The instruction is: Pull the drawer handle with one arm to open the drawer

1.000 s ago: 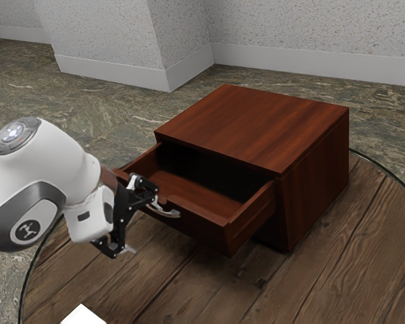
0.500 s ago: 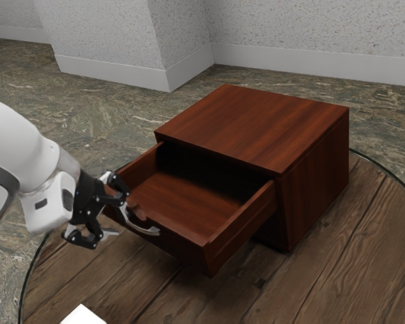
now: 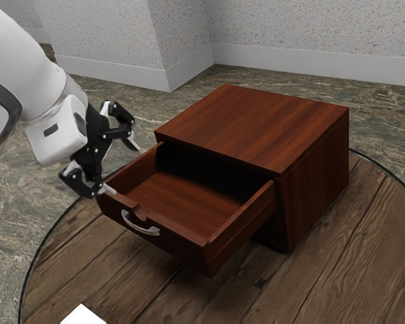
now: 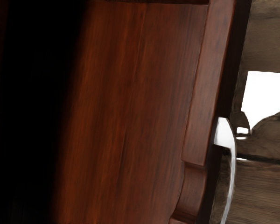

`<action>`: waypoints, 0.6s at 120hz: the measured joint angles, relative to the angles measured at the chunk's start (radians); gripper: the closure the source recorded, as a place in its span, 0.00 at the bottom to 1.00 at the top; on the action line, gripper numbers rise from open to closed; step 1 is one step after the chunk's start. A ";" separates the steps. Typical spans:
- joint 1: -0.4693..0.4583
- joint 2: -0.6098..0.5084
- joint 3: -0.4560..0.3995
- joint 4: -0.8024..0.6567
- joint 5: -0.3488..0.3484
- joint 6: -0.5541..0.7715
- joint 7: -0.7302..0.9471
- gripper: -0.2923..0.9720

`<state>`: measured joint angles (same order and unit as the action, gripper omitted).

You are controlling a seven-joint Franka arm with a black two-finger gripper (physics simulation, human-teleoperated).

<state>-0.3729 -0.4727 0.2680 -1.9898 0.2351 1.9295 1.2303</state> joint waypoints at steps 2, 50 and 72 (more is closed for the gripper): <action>0.000 0.027 -0.001 0.030 -0.009 -0.014 -0.024 0.27; 0.141 0.229 -0.125 0.354 -0.102 -0.334 -0.635 0.24; 0.156 0.255 -0.134 0.363 -0.109 -0.392 -0.829 0.23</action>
<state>-0.2167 -0.2180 0.1337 -1.6267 0.1265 1.5373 0.4010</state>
